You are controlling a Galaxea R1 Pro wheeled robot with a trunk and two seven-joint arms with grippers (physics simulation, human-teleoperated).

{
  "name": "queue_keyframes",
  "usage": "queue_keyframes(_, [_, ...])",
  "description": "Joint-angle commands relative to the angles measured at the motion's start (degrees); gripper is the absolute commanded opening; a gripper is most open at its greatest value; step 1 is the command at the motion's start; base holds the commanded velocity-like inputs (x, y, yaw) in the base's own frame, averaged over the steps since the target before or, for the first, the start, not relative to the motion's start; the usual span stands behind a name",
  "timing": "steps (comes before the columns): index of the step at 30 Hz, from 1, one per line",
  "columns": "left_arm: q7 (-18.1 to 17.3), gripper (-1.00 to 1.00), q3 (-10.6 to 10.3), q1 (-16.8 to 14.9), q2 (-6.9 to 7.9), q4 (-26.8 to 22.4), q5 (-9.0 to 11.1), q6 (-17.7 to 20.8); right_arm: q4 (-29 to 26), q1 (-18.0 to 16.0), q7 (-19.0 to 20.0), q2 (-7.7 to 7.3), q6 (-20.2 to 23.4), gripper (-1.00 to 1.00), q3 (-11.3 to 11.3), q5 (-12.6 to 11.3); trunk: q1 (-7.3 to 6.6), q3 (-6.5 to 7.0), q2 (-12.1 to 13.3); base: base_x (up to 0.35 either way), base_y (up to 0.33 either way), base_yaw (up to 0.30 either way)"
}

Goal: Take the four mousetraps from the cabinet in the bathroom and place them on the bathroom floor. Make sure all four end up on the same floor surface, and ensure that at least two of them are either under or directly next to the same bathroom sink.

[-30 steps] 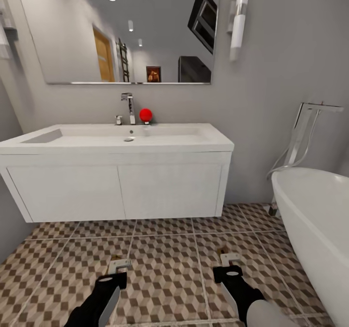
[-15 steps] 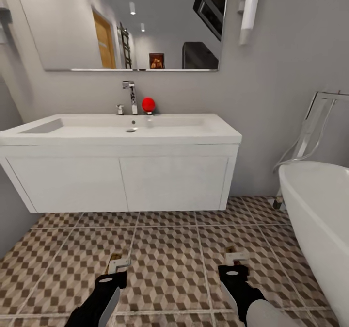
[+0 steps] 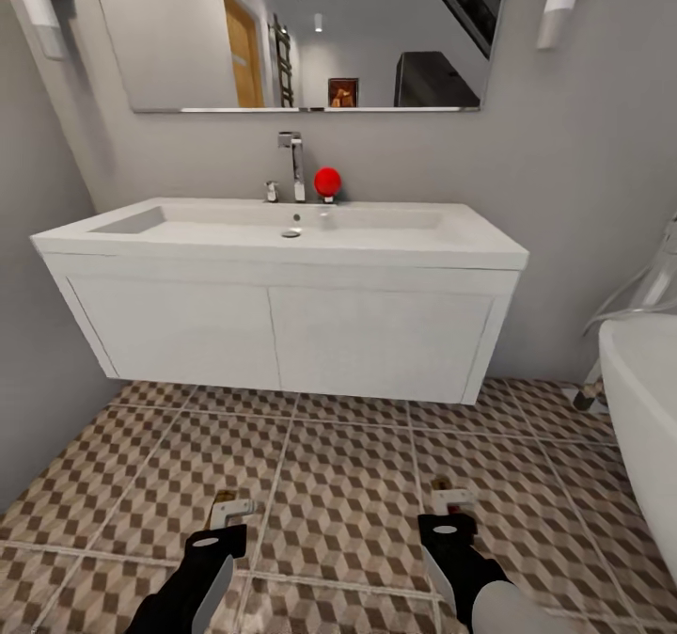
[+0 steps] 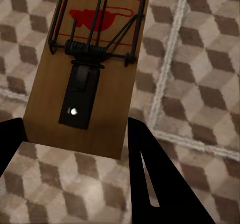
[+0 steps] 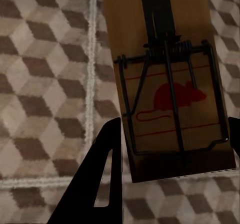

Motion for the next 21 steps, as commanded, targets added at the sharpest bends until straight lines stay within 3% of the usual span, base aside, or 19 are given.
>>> queue_keyframes(1, [0.27, -1.0, -0.17, -0.03, 0.0, -0.14, 0.37, 0.31, -0.12, 0.0, 0.11, 0.05, 0.34, -1.0, -0.32, 0.48, -0.01, -0.05, -0.02, 0.0, 0.0, 0.074])
queue_keyframes(4, [0.23, -1.0, -0.18, -0.02, -0.04, -0.25, 0.39, 0.29, -0.11, 0.0, 1.37, -0.09, 0.08, -1.0, -0.34, 0.48, -0.01, -0.05, -0.02, 0.0, 0.0, 0.034])
queue_keyframes(11, [0.03, -1.0, -0.49, -0.02, -0.51, -0.42, 0.35, 0.15, -0.07, 0.0, 9.18, -0.42, -0.04, -1.0, -0.75, 0.03, -0.01, -0.05, -0.02, 0.0, 0.0, 0.007])
queue_keyframes(21, [-0.33, -1.0, -1.03, -0.08, -2.43, -4.41, 0.27, -1.12, -0.12, 0.0, 11.39, -0.62, -0.12, -1.0, -0.93, -1.04, -0.01, -0.05, -0.02, 0.0, 0.0, 0.0])
